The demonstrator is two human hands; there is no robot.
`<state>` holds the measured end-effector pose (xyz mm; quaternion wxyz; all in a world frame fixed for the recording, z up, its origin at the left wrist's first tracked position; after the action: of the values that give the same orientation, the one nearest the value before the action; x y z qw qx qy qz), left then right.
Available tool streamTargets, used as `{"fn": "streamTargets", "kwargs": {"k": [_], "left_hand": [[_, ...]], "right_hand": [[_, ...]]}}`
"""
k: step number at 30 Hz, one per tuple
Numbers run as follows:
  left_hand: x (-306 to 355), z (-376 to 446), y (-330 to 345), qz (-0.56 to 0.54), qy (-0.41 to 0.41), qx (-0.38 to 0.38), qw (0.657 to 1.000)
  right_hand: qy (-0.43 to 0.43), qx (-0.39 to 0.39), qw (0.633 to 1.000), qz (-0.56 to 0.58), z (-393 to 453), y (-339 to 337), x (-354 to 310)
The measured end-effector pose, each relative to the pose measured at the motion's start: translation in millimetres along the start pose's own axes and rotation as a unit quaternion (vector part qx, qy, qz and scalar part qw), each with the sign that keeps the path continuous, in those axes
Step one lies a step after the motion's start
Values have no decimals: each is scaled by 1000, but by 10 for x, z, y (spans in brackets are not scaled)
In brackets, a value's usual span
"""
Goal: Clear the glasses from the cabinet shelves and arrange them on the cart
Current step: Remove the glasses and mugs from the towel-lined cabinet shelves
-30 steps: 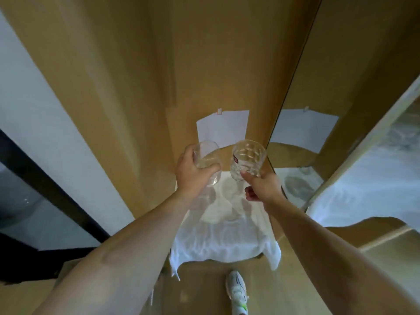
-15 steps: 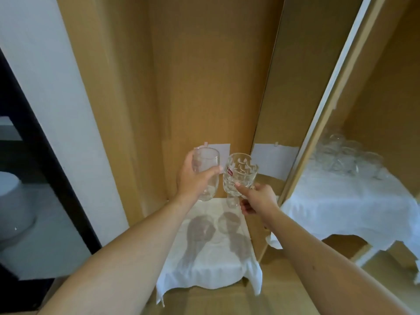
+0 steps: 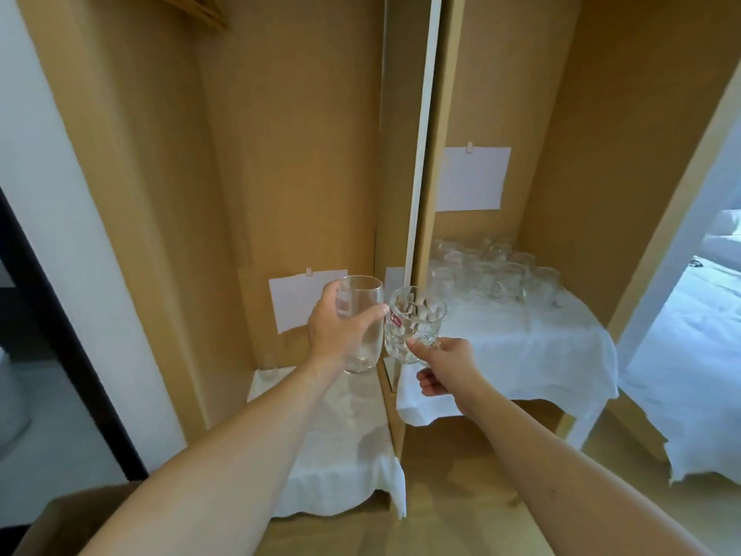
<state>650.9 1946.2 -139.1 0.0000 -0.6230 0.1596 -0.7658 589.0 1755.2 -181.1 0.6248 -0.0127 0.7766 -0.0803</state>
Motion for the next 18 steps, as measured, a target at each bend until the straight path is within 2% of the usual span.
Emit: {"fn": "streamTargets", "kwargs": {"k": [9,18], "left_hand": [[274,-212,926,-35,9,-88,995],[398,311,1544,-41,-4,-138,990]], "right_hand": [[9,30,999,9,-525,-882,253],[10,75,997,17,-459,-1543,246]]}}
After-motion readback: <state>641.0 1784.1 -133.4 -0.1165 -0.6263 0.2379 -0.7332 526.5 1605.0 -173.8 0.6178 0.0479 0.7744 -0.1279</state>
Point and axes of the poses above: each hand's wrist, its own z-axis towards the middle knuckle, its own y-axis out of the palm, x = y × z, the point moved 3 cm from there along z, towards the middle knuckle, and after that the axes turned 15 degrees about -x, right-handed, at the moved point
